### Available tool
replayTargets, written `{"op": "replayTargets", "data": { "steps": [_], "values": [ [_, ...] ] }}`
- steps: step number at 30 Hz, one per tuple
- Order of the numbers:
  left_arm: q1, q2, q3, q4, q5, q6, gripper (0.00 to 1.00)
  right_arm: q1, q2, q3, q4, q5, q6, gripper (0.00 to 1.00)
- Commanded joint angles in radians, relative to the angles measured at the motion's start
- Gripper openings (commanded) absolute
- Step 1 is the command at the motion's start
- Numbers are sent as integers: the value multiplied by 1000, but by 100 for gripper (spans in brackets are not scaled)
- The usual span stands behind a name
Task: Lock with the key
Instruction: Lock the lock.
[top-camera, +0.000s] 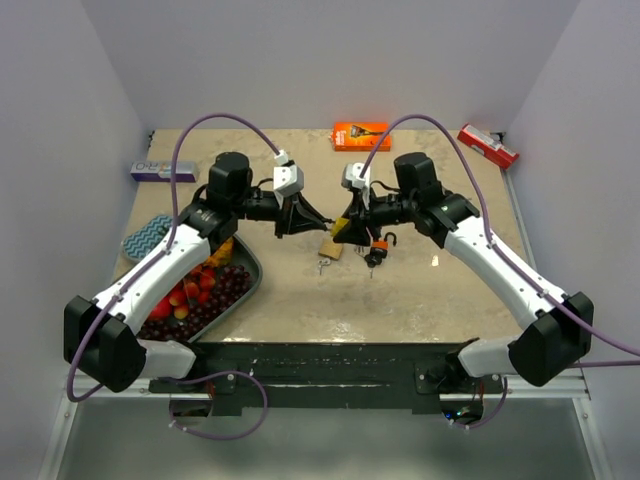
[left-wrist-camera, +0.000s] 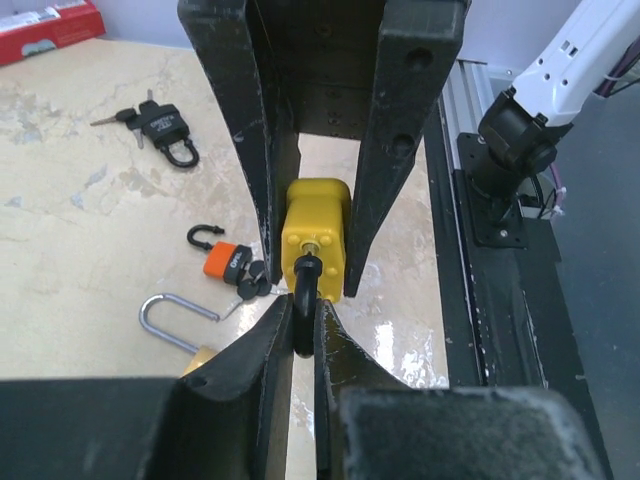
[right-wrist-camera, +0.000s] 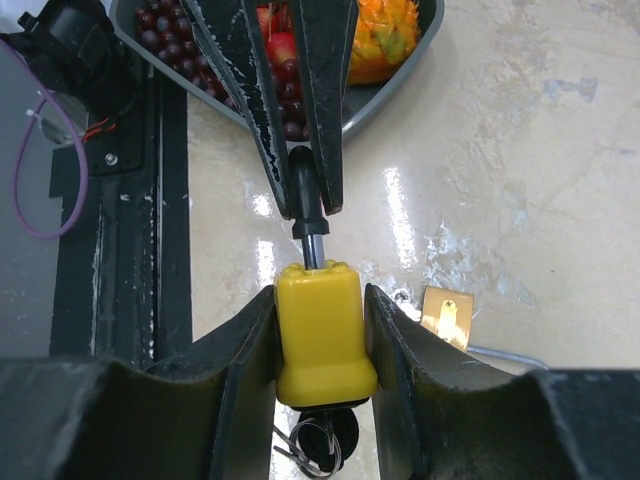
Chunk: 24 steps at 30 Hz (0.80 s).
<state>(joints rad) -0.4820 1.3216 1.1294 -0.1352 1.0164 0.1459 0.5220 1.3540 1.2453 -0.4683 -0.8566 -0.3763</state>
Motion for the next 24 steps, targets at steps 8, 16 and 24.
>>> {"op": "replayTargets", "data": {
  "steps": [8, 16, 24],
  "values": [
    [-145, 22, -63, 226, 54, -57, 0, 72, 7, 98, 218, -79, 103, 0],
    [-147, 24, -108, 28, 60, 70, 0, 55, 4, 98, 241, -84, 111, 0],
    [-147, 67, -143, 31, 82, 61, 0, 44, 13, 109, 303, -87, 122, 0]
  ]
}}
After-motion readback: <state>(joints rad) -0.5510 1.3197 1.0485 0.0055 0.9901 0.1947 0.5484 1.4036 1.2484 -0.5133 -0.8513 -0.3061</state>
